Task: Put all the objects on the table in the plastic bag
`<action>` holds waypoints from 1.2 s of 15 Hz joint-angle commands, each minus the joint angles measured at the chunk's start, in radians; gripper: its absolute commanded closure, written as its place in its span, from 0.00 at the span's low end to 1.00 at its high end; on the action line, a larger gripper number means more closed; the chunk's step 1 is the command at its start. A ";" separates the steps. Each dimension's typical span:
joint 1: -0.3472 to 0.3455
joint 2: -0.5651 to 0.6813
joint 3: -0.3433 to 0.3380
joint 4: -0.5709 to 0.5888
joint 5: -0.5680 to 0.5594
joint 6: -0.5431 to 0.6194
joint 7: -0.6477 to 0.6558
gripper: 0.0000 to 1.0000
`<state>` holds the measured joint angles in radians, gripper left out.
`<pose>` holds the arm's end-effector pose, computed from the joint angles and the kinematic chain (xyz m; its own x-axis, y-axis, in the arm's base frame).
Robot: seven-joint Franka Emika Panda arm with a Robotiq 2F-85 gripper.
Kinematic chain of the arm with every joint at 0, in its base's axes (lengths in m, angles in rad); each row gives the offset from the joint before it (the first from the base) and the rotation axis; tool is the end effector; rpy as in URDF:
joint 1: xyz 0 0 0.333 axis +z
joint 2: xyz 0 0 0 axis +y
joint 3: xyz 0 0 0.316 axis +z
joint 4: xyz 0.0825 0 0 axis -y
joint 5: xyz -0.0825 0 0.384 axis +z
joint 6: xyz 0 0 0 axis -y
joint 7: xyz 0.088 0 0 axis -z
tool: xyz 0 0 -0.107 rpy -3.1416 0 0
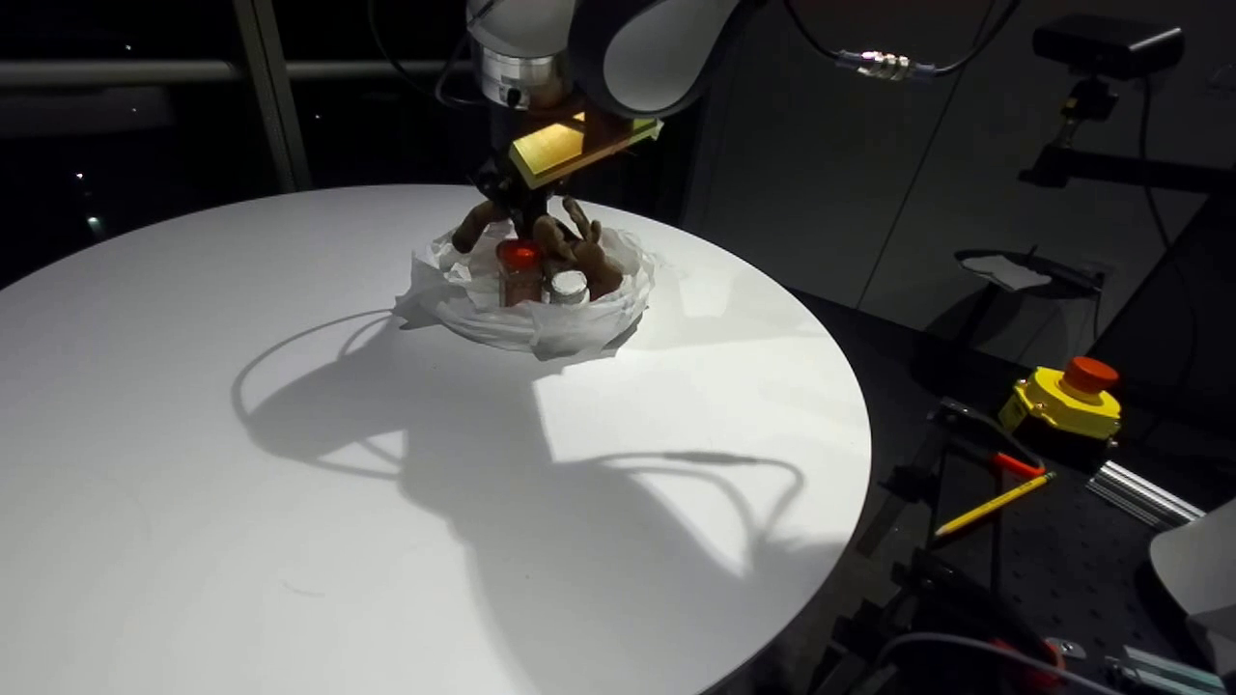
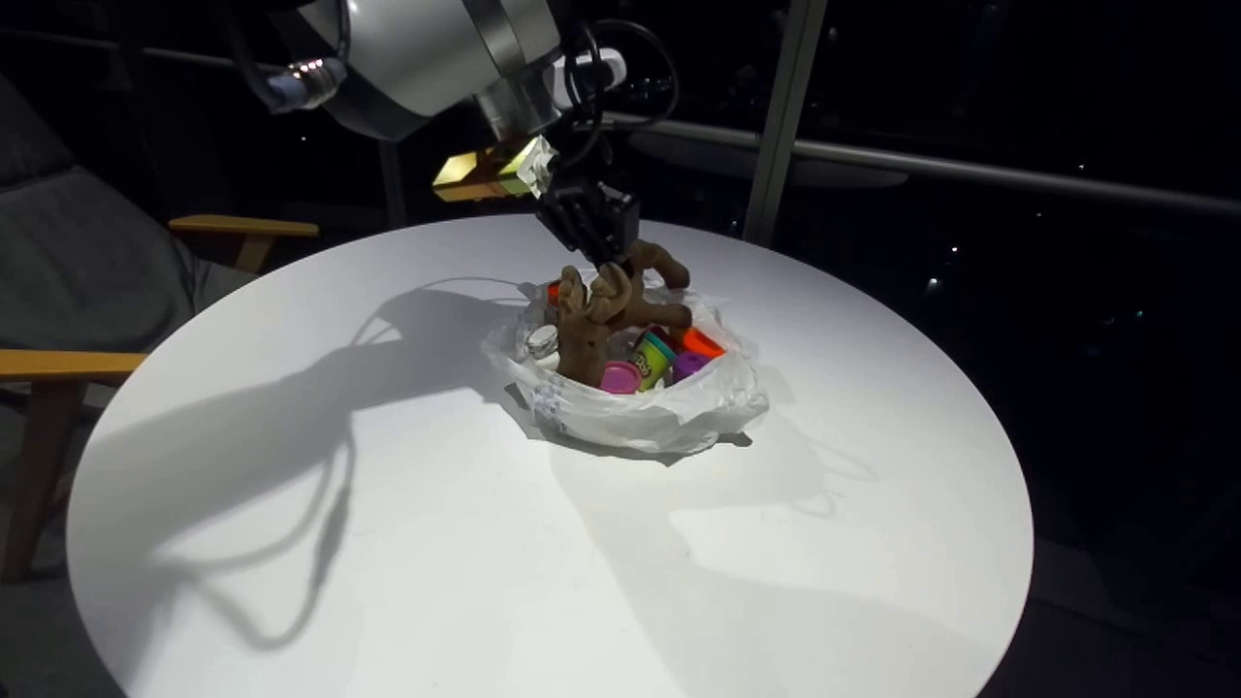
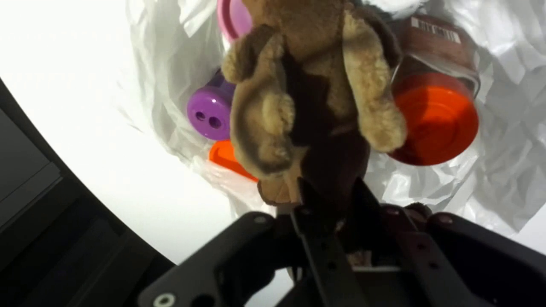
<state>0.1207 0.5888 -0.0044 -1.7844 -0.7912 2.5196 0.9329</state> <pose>0.6657 0.0846 0.2363 0.9161 -0.1134 0.3846 -0.2454 -0.9171 0.3141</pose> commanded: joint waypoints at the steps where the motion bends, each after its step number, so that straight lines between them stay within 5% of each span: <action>1: 0.018 -0.035 -0.015 -0.024 0.099 0.008 -0.059 0.43; 7: 0.041 -0.212 -0.053 -0.063 0.201 -0.020 -0.043 0.01; 9: 0.030 -0.300 -0.026 -0.081 0.298 -0.121 -0.097 0.00; 14: 0.005 -0.513 0.030 -0.100 0.564 -0.599 -0.357 0.00; 18: -0.010 -0.642 0.039 -0.155 0.715 -0.826 -0.543 0.00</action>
<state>0.1379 0.0515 0.0165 -1.8664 -0.1662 1.7923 0.5187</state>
